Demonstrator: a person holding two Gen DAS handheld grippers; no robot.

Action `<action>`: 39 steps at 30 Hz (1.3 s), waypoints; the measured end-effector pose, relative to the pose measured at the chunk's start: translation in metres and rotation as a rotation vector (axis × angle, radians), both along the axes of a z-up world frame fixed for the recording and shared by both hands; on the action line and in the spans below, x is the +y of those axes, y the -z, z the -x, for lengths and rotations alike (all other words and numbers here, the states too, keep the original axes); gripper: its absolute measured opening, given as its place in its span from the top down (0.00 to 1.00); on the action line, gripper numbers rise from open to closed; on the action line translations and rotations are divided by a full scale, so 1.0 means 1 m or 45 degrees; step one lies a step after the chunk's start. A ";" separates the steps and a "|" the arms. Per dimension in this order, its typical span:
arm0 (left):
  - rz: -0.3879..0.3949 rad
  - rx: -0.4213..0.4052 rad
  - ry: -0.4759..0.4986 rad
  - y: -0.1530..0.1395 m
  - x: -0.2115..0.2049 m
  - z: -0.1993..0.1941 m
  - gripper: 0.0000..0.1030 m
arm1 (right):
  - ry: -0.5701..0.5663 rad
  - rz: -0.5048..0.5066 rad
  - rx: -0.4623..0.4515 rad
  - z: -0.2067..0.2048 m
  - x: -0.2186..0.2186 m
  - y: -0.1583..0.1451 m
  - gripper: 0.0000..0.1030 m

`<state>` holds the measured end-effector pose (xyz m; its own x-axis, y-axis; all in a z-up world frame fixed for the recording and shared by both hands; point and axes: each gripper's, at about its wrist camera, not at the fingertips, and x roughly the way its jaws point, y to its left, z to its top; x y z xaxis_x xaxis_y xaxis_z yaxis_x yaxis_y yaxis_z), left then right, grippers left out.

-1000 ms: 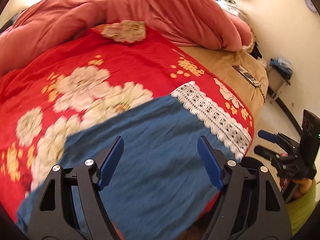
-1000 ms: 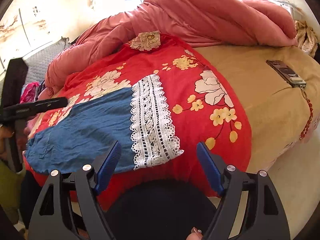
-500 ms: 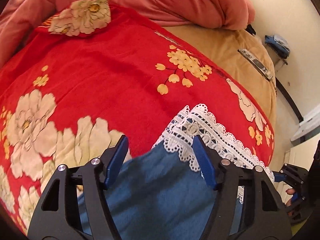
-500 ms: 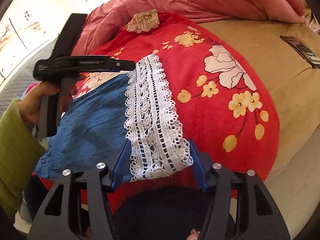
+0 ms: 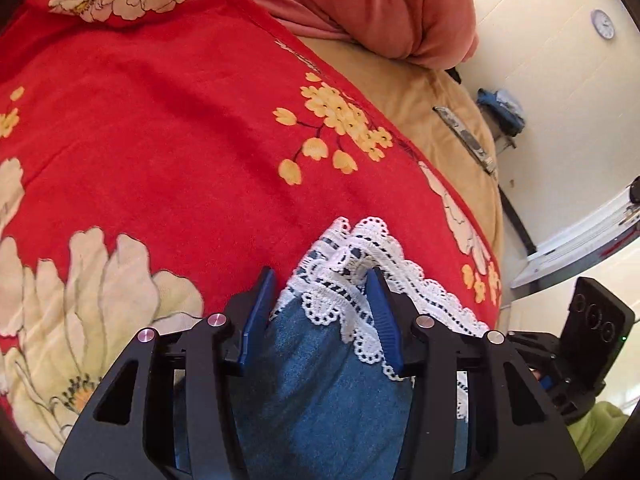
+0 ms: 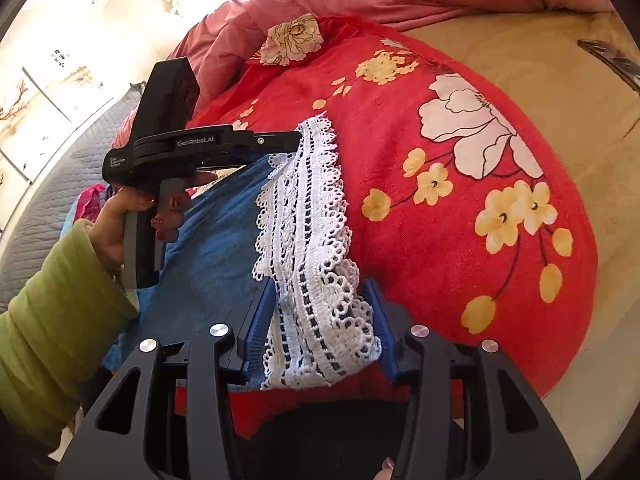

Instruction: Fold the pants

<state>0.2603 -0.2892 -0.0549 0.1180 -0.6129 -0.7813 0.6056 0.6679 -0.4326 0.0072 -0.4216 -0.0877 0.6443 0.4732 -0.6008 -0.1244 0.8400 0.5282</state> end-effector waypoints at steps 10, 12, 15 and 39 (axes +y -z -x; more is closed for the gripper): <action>-0.088 -0.099 0.033 -0.007 -0.008 0.008 0.88 | 0.012 0.001 -0.031 0.001 -0.001 -0.003 0.75; -0.088 -0.121 0.035 -0.010 -0.005 0.010 0.91 | 0.018 0.017 -0.043 0.002 0.000 -0.005 0.77; -0.057 -0.130 0.030 -0.017 0.000 0.013 0.93 | 0.021 0.044 -0.072 0.005 0.003 -0.010 0.79; 0.230 -0.253 -0.193 -0.092 0.166 0.066 0.94 | -0.381 0.138 -0.382 0.029 0.156 -0.104 0.82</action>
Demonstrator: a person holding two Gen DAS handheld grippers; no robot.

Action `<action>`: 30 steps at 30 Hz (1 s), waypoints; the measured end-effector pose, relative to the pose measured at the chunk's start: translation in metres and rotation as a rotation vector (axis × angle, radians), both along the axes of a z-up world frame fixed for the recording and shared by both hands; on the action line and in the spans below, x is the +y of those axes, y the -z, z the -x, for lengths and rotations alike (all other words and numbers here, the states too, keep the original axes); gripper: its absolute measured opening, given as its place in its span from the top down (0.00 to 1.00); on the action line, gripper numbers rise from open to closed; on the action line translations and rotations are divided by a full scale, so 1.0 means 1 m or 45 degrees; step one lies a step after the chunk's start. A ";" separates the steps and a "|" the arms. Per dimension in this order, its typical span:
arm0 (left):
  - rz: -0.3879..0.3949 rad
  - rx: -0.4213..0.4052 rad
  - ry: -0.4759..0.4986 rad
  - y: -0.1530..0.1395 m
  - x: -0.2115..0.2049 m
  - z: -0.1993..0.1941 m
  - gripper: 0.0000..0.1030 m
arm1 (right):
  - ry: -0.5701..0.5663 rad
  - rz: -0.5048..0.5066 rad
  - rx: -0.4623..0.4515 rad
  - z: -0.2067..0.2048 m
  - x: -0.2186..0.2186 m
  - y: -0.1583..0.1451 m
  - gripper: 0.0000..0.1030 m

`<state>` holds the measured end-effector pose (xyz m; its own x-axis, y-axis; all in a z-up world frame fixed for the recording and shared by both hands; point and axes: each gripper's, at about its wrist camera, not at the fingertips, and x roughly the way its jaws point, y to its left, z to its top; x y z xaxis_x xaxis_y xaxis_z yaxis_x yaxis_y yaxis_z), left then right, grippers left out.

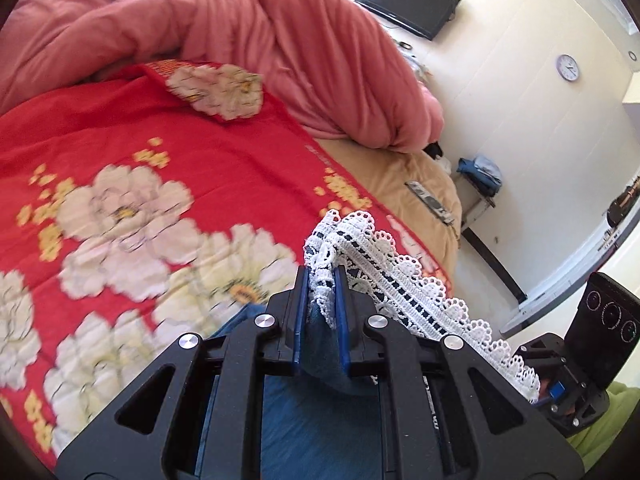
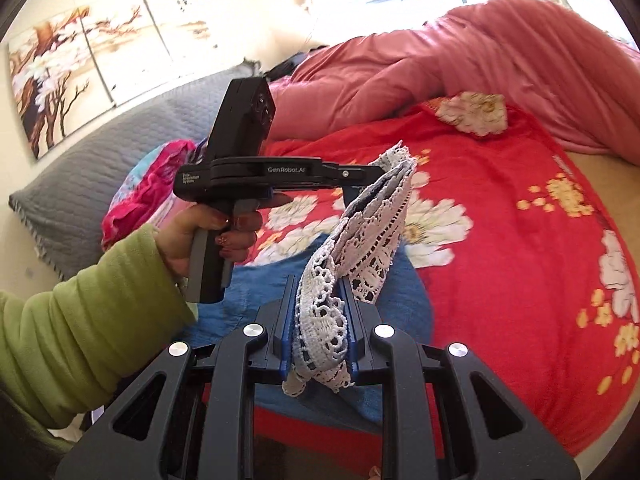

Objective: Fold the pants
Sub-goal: 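Fold the lace-trimmed leg over the pants with both tools, then open the right tool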

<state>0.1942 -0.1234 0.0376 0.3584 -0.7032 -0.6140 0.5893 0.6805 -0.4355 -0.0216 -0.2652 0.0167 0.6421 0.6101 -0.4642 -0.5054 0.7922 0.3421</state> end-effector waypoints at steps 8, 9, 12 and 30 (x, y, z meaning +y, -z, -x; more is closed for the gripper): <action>-0.035 0.134 -0.152 0.027 0.041 0.007 0.93 | -0.081 0.177 0.109 -0.022 0.060 0.041 0.82; 0.021 0.156 -0.177 0.028 0.052 0.009 0.93 | -0.093 0.186 0.120 -0.021 0.065 0.045 0.82; 0.080 0.187 -0.292 0.027 0.078 0.017 0.92 | -0.124 0.227 0.123 -0.020 0.078 0.052 0.82; 0.201 0.495 -0.526 0.082 0.132 0.038 0.59 | -0.407 0.404 0.065 -0.004 0.165 0.081 0.76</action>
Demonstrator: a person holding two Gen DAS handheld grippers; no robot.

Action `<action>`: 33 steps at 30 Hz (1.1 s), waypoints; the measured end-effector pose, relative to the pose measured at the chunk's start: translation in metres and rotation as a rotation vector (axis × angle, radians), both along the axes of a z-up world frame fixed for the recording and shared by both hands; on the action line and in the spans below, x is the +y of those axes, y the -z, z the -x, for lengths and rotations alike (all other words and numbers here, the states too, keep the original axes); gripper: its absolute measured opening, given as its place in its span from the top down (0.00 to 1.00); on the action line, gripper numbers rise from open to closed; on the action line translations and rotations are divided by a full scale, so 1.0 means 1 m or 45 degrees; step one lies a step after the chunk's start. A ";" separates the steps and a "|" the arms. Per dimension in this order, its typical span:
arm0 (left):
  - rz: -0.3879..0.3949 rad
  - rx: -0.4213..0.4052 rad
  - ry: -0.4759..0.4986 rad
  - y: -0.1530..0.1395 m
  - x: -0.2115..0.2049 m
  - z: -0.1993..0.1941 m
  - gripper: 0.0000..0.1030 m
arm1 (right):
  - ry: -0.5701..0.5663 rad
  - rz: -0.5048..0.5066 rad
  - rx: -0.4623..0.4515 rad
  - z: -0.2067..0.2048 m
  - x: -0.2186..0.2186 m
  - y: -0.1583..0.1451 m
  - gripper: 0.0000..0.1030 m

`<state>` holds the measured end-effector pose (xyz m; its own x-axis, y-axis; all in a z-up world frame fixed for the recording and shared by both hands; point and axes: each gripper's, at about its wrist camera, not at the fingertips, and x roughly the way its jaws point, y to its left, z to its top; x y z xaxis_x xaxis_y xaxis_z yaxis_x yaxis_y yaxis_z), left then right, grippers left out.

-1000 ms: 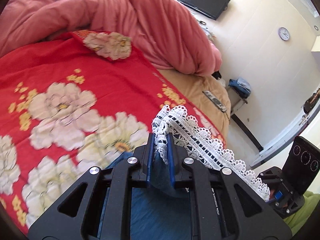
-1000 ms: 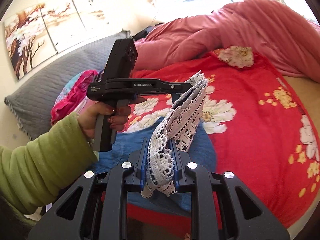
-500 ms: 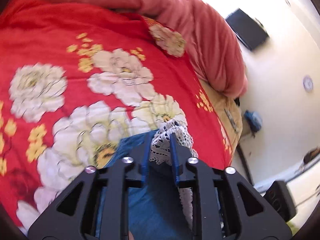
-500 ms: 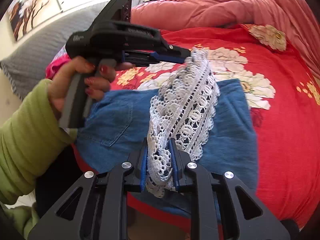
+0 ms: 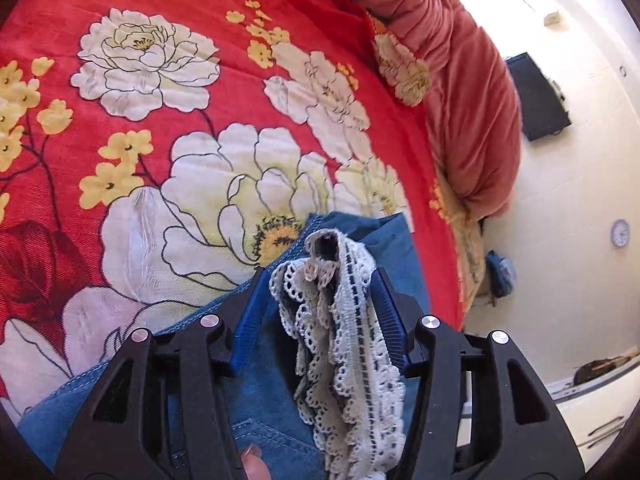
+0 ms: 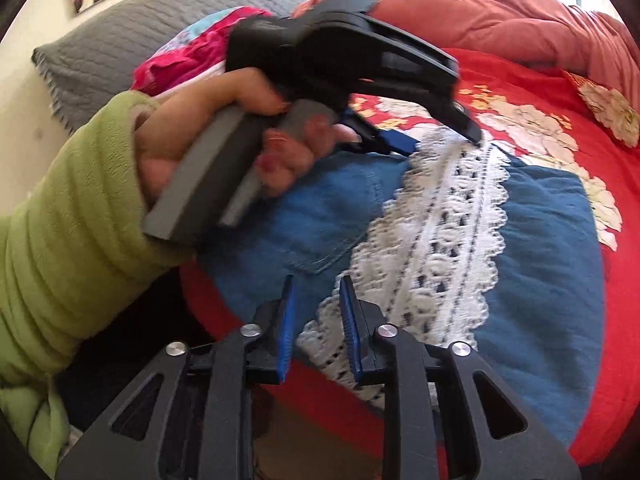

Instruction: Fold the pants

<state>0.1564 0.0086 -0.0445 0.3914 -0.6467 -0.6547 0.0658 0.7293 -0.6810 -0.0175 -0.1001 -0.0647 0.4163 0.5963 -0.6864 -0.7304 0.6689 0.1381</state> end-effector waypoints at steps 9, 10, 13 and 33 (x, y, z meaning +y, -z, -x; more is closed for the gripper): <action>-0.049 -0.035 0.023 -0.001 -0.007 0.001 0.86 | 0.284 -0.198 0.002 -0.029 -0.085 -0.035 0.51; -0.058 -0.049 0.028 -0.004 -0.008 0.002 0.86 | 0.330 -0.214 0.017 -0.038 -0.096 -0.037 0.51; -0.062 -0.074 0.038 -0.011 -0.009 0.005 0.87 | 0.480 -0.271 0.137 -0.091 -0.130 -0.035 0.51; -0.393 -0.128 0.067 -0.011 -0.019 0.008 0.82 | 0.499 -0.089 0.139 -0.178 -0.113 0.004 0.82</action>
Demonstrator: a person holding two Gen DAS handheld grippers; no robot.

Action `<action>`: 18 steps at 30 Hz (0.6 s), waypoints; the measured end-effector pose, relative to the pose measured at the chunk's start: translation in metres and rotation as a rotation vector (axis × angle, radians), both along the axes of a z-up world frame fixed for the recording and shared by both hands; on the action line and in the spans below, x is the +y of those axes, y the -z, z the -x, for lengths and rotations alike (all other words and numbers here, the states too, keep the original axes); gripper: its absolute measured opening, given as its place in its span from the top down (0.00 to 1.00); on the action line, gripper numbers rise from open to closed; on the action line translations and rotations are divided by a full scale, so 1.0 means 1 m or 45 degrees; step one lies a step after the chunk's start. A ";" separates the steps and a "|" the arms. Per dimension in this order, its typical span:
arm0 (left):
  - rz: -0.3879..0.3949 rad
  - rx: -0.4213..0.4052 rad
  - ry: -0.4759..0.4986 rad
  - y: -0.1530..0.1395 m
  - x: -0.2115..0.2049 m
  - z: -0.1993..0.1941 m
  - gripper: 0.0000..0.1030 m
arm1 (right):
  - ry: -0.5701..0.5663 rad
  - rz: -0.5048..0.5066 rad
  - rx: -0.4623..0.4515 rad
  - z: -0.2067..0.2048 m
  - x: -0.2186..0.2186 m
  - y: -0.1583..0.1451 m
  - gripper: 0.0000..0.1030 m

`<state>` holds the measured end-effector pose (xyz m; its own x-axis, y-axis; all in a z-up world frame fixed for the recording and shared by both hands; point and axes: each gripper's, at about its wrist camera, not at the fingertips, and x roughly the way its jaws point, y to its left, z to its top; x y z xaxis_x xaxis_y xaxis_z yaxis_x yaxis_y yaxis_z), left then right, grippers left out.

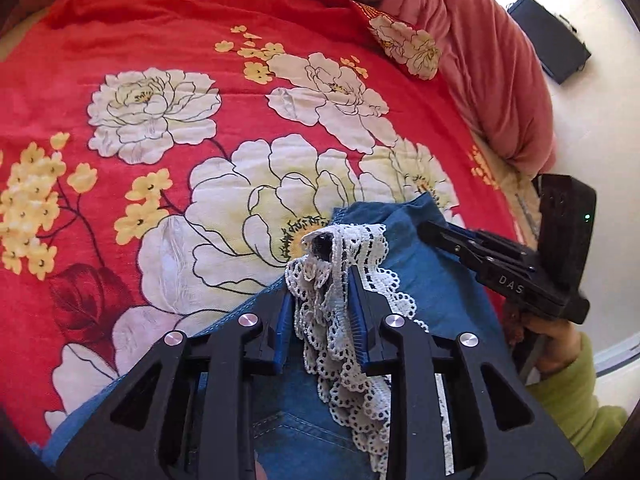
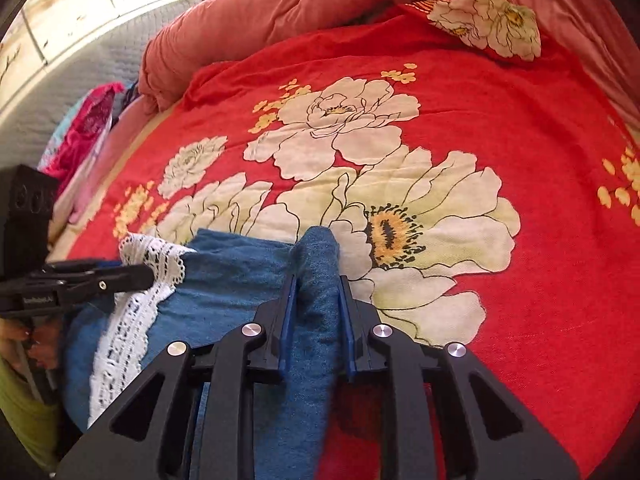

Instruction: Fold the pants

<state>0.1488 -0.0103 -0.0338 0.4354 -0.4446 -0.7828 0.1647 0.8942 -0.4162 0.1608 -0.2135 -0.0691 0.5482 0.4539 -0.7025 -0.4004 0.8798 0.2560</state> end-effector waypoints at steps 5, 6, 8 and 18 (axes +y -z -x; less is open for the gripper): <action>-0.029 -0.024 -0.046 -0.006 0.005 0.007 0.75 | 0.012 -0.070 -0.029 0.007 -0.010 -0.008 0.54; -0.043 -0.034 -0.058 -0.009 0.005 0.009 0.74 | 0.018 -0.082 -0.039 0.008 -0.012 -0.012 0.53; -0.077 -0.066 -0.083 -0.016 0.006 0.014 0.74 | 0.020 -0.104 -0.077 0.014 -0.017 -0.020 0.53; -0.067 -0.181 -0.246 -0.035 0.021 0.068 0.71 | 0.051 -0.080 -0.193 0.045 -0.026 -0.041 0.36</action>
<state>0.0803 0.0105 0.0016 0.6159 -0.3030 -0.7272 0.0426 0.9345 -0.3533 0.1158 -0.2399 -0.0280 0.6642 0.4701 -0.5812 -0.4039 0.8799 0.2502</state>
